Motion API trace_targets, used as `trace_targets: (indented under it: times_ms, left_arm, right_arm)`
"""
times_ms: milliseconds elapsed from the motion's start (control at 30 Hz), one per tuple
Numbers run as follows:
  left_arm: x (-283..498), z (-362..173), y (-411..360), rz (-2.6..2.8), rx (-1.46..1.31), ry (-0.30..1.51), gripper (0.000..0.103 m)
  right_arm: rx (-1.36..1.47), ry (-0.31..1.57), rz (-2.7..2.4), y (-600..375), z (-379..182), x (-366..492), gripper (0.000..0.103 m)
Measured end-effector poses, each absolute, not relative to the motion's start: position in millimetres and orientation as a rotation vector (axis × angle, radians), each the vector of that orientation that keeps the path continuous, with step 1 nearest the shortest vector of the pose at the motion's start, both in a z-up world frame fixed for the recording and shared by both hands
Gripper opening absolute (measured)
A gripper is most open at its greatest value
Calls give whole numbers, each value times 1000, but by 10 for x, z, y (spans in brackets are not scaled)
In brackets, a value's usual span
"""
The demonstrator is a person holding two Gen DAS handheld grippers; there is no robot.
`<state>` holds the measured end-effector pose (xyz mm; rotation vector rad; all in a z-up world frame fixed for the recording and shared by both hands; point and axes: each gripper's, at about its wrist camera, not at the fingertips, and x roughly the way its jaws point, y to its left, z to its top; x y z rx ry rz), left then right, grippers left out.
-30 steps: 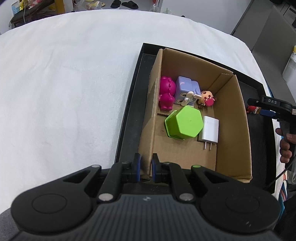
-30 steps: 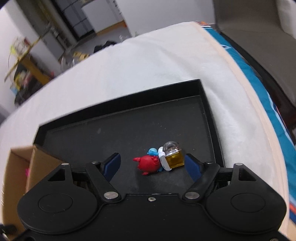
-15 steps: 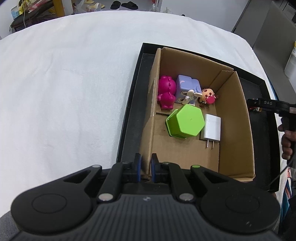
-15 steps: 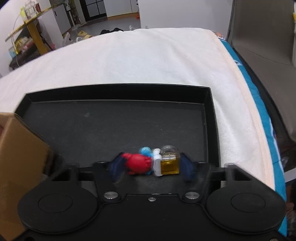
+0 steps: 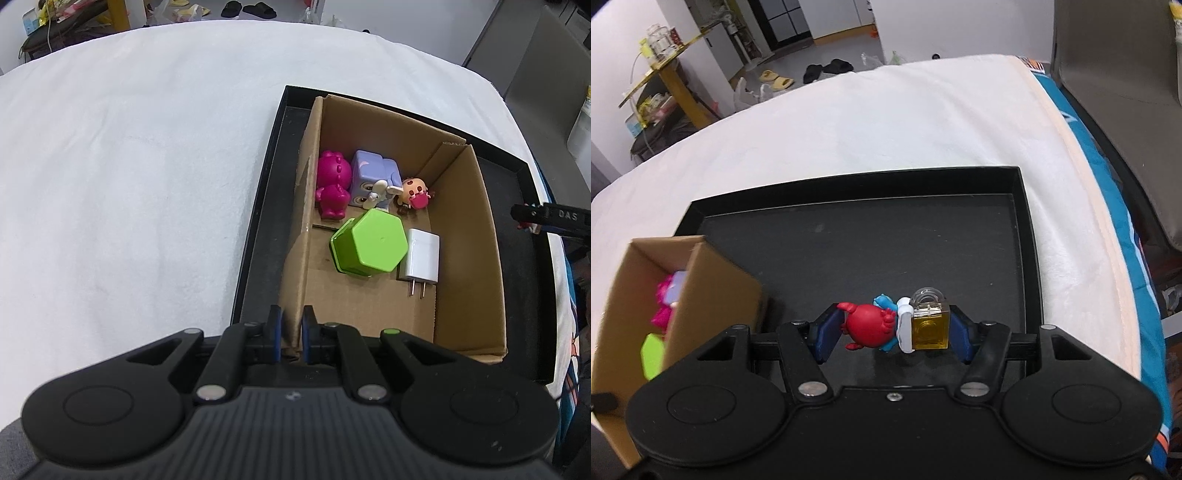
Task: Organize rigid objects
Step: 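Lift and carry the red figure with the right gripper over the box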
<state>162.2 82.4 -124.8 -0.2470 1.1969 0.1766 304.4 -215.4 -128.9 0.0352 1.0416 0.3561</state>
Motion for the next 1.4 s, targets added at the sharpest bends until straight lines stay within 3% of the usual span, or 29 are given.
trace_targets:
  times_ms: [833,1400]
  left_arm:
    - [1654,-1253,865,71,-234,1245,10]
    - [1696,-1269,854,47,-205,1256,10]
  right_arm:
    - [56,879,441,-2018,-462,2529,59]
    - [68,856,608,-1616,-299,2348,59]
